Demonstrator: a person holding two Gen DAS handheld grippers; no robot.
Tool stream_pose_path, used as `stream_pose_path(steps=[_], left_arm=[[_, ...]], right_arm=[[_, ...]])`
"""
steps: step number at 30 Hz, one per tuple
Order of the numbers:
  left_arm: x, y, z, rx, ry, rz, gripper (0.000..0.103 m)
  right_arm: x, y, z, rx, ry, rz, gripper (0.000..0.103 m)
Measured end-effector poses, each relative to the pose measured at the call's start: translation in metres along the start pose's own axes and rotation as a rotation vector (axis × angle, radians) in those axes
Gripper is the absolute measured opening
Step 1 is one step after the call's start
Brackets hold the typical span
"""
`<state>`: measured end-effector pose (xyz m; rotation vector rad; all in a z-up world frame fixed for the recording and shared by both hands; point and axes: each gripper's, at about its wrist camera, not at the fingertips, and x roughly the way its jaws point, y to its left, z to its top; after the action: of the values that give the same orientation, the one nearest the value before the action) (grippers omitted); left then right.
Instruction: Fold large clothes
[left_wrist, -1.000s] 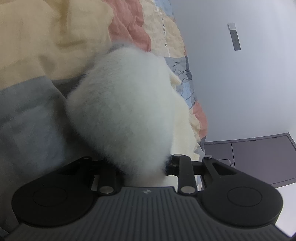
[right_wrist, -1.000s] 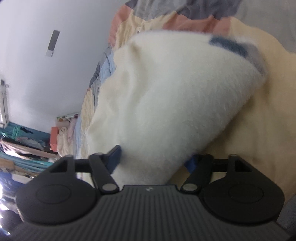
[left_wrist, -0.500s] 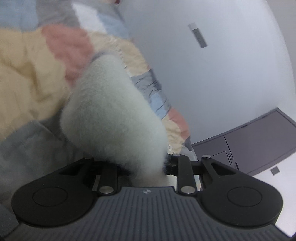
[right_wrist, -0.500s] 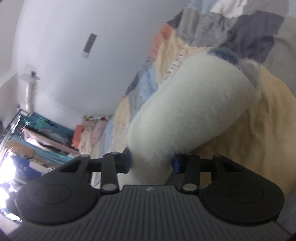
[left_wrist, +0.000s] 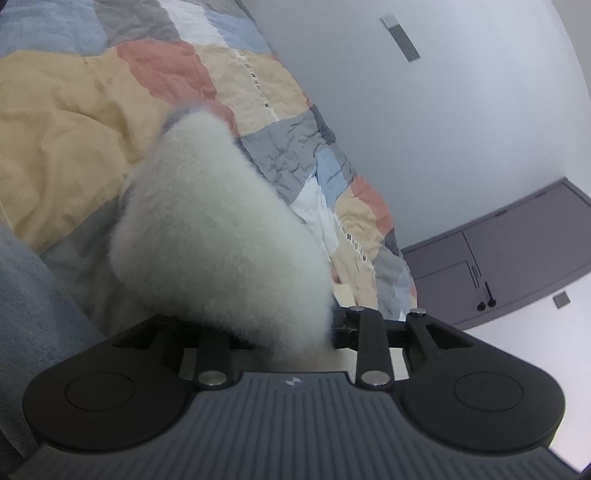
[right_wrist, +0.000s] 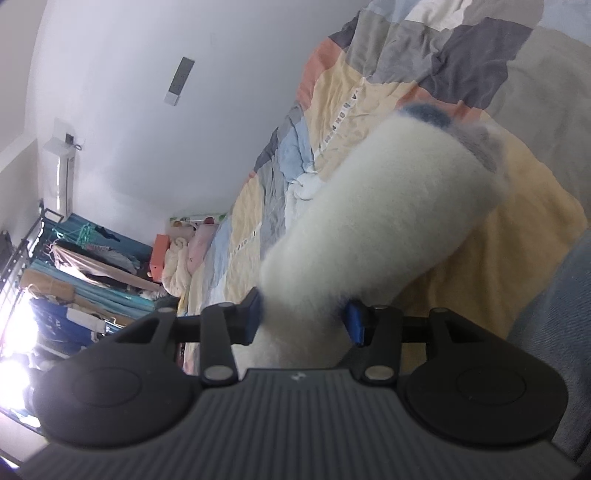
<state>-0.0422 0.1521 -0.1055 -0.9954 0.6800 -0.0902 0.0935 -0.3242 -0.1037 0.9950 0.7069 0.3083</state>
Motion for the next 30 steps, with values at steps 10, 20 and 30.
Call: stream_pose_path(steps=[10, 20, 30], left_arm=[[0.013, -0.010, 0.023, 0.007, -0.050, -0.041, 0.037], [0.095, -0.025, 0.089, 0.060, -0.017, 0.016, 0.038], [0.178, -0.014, 0.132, 0.083, 0.075, 0.058, 0.039]], right_arm=[[0.005, 0.017, 0.015, -0.071, -0.034, 0.055, 0.050], [0.079, 0.039, 0.059, -0.172, -0.005, -0.022, 0.049], [0.141, 0.029, 0.089, -0.223, 0.066, -0.114, 0.046]])
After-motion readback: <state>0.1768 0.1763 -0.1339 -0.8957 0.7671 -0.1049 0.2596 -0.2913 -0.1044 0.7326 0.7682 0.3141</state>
